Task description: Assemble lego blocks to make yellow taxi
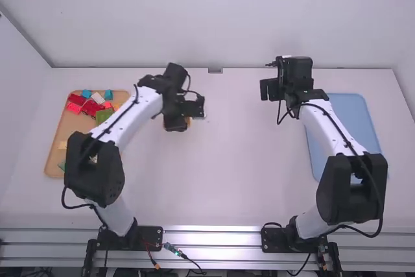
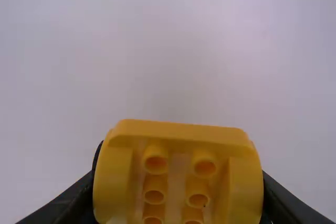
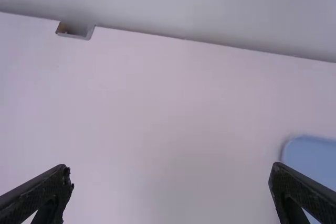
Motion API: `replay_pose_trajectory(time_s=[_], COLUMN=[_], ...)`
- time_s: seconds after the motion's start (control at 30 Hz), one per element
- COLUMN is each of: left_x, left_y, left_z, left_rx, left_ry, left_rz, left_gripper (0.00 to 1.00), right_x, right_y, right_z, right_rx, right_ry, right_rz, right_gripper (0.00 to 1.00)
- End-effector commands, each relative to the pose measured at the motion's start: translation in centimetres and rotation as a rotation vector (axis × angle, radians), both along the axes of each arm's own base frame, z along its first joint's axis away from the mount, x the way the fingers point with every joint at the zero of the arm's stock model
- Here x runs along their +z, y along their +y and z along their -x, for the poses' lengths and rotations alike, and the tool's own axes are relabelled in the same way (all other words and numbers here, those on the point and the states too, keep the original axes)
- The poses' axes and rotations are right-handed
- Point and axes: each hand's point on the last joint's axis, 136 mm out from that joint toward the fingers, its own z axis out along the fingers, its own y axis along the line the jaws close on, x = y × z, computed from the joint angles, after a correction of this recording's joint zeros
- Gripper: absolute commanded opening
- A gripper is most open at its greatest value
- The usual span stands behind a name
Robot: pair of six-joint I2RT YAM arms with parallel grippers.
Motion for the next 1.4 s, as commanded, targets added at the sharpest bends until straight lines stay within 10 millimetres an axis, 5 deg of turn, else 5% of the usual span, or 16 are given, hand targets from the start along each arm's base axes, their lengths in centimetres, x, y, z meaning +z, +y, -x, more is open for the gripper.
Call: replay_pose_trajectory(time_s=[0.0, 0.23, 0.53, 0.83, 1.1, 1.17, 1.23, 1.27, 1.37], left_x=[-2.2, -5.9, -9.9, -10.7, -13.4, -13.4, -13.4, -13.4, -13.1], left_y=[-2.3, -6.5, -8.9, -9.0, -7.9, -8.0, -8.0, -7.8, -7.9], left_z=[1.5, 4.1, 7.4, 6.6, 6.7, 6.7, 6.6, 6.4, 6.4], left_rx=[-0.042, -0.078, -0.062, -0.039, -0.022, -0.023, -0.021, -0.017, -0.054], left_ry=[0.046, 0.075, 0.172, 0.145, 0.168, 0.169, 0.166, 0.164, 0.166], left_rz=[-0.009, -0.018, -0.081, -0.095, -0.182, -0.181, -0.178, -0.178, -0.184], left_gripper=[0.02, 0.02, 0.02, 0.06, 0.06, 0.14, 0.55, 0.99, 0.99], right_x=[0.8, 0.8, 0.7, 0.5, 0.5, 0.5, 0.5, 0.5, 0.6], right_y=[-0.5, -1.9, -2.6, -2.6, -2.6, -2.6, -2.6, -2.6, -2.6], right_z=[-0.5, -0.6, -0.5, -0.4, -0.4, -0.4, -0.4, -0.4, -0.5], right_rx=[-0.010, -0.039, -0.057, -0.058, -0.057, -0.057, -0.058, -0.057, -0.058], right_ry=[-0.016, -0.012, -0.007, 0.002, -0.001, 0.000, 0.000, 0.000, -0.004], right_rz=[-0.003, -0.002, -0.005, -0.004, -0.004, -0.005, -0.004, -0.004, -0.005], right_gripper=[0.99, 0.99, 0.99, 0.99, 0.99, 0.99, 0.99, 0.99, 0.99])
